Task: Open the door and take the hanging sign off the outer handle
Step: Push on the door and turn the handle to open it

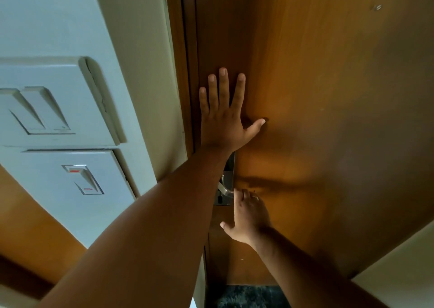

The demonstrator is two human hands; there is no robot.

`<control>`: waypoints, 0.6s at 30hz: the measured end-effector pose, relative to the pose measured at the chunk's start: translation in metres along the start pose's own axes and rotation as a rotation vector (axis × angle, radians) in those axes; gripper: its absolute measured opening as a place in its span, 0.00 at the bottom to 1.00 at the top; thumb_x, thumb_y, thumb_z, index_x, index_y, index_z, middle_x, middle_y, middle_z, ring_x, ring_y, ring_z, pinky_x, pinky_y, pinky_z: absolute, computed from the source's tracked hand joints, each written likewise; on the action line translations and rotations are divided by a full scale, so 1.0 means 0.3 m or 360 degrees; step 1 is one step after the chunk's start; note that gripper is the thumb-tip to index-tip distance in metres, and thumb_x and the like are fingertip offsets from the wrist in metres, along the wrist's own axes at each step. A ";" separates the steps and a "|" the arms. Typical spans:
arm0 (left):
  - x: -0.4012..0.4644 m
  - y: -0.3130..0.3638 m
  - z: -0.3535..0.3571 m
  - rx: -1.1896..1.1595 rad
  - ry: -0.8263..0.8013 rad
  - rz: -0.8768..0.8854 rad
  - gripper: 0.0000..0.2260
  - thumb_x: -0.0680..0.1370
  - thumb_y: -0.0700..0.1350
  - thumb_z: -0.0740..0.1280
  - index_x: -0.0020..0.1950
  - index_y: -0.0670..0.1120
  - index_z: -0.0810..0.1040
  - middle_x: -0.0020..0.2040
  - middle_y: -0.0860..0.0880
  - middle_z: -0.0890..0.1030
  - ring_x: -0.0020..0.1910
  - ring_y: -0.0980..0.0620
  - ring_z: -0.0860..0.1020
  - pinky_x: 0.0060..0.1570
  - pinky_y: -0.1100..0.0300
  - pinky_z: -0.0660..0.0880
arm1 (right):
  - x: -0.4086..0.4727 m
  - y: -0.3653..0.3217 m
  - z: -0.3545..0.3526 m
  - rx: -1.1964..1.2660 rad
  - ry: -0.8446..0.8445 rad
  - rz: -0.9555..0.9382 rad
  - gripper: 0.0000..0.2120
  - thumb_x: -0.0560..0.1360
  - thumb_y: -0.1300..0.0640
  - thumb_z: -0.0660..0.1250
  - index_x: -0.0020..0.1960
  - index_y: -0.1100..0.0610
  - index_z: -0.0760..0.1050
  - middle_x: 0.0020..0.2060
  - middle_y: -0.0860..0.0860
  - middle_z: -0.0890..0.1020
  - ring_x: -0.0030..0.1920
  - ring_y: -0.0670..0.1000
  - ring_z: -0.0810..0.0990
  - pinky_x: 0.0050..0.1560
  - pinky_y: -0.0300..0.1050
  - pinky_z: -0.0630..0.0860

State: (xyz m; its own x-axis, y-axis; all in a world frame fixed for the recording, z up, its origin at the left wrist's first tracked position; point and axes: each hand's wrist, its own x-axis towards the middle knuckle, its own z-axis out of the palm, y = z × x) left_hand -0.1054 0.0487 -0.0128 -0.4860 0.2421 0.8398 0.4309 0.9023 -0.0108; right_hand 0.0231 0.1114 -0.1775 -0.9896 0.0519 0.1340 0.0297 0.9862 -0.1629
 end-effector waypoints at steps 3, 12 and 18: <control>-0.006 0.007 -0.027 -0.0009 -0.0022 -0.0009 0.47 0.72 0.75 0.57 0.80 0.45 0.53 0.79 0.35 0.55 0.78 0.34 0.50 0.75 0.37 0.47 | -0.012 0.004 -0.050 -0.0030 -0.0089 -0.0035 0.40 0.70 0.35 0.70 0.71 0.56 0.61 0.67 0.55 0.73 0.66 0.57 0.73 0.66 0.51 0.71; -0.049 0.036 -0.099 0.0044 -0.0134 -0.0087 0.48 0.72 0.74 0.58 0.81 0.47 0.47 0.80 0.36 0.49 0.78 0.35 0.46 0.75 0.39 0.42 | -0.081 0.003 -0.082 -0.0053 -0.0127 -0.0098 0.42 0.69 0.35 0.70 0.72 0.57 0.60 0.68 0.56 0.72 0.67 0.58 0.72 0.67 0.51 0.71; -0.089 0.070 -0.193 0.0036 -0.0238 -0.0141 0.47 0.73 0.73 0.56 0.80 0.50 0.37 0.80 0.41 0.40 0.76 0.42 0.31 0.74 0.43 0.33 | -0.116 0.040 -0.193 -0.0123 0.0047 -0.0317 0.23 0.74 0.36 0.66 0.57 0.54 0.75 0.51 0.50 0.83 0.50 0.51 0.80 0.54 0.46 0.74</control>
State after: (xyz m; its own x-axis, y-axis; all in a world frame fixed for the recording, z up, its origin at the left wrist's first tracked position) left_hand -0.0393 0.0403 -0.0040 -0.6297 0.2103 0.7478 0.3649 0.9299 0.0457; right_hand 0.0662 0.1304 -0.1275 -0.9726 -0.1416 0.1846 -0.1541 0.9865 -0.0550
